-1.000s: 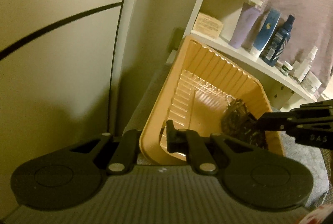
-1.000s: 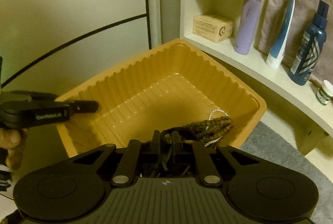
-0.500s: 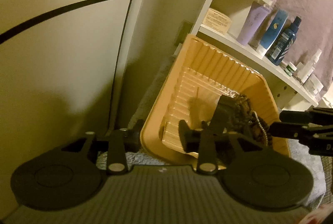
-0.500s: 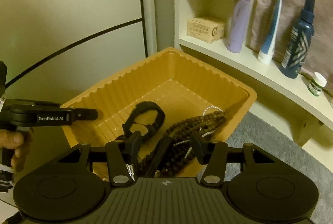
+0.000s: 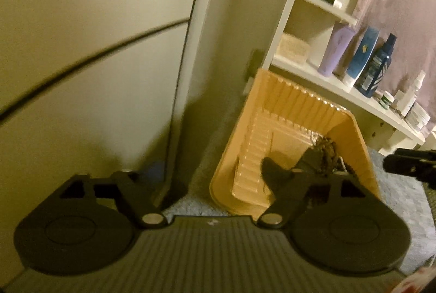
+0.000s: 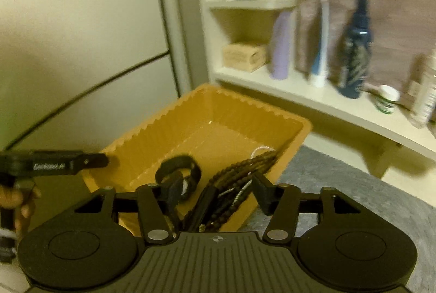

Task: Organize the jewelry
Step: 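Lower the orange tray flat onto the towel and open the left gripper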

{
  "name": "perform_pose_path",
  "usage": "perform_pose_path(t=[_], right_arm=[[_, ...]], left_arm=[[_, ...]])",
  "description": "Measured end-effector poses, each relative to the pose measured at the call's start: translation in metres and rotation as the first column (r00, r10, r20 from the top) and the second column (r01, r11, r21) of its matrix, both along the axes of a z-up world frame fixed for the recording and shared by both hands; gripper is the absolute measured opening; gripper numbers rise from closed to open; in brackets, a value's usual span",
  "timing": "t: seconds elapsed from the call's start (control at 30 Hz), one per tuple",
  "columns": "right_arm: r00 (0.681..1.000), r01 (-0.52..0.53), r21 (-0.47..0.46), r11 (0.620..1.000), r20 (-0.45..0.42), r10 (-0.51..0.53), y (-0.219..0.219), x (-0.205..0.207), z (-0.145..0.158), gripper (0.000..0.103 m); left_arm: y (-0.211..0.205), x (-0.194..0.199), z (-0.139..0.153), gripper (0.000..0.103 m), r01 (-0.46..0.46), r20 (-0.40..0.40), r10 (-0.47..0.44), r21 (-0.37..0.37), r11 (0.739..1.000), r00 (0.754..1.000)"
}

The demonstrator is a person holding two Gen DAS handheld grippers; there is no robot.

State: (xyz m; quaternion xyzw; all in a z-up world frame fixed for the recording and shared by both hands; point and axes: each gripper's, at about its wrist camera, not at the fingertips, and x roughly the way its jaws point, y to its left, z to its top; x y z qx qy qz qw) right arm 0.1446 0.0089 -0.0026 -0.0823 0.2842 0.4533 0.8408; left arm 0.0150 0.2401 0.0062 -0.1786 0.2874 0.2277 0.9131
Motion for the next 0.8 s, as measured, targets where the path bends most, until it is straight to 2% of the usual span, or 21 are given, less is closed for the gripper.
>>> perform_pose_path(t=[0.03,0.13,0.2,0.3,0.6,0.8], right_arm=[[1.0,0.022,0.017,1.0,-0.004,-0.022,-0.006,-0.001,0.003,0.072],[0.995,0.101,0.039,0.994,-0.009,-0.101,-0.024,-0.008,0.008,0.083],[0.989,0.149,0.042,0.988,-0.026,-0.148,-0.035,-0.011,0.01,0.084],[0.975,0.217,0.035,0.976,-0.062,-0.215,-0.051,-0.019,0.012,0.085],[0.924,0.352,-0.035,0.935,-0.149,-0.353,-0.096,-0.049,0.003,0.085],[0.888,0.404,-0.079,0.911,-0.205,-0.412,-0.122,-0.072,-0.012,0.085]], left_arm=[[-0.002,-0.002,0.005,0.091,-0.006,0.005,0.006,0.018,1.0,1.0],[-0.008,-0.005,0.018,0.097,-0.002,-0.001,0.002,0.06,0.998,1.0],[-0.014,-0.005,0.022,0.102,-0.003,-0.012,0.004,0.083,0.997,1.0],[-0.028,-0.008,0.026,0.103,0.024,-0.025,-0.021,0.118,0.993,0.999],[-0.069,-0.014,0.027,0.103,0.138,-0.09,-0.129,0.114,0.984,0.988],[-0.106,-0.021,0.026,0.103,0.234,-0.137,-0.219,0.109,0.966,0.966]])
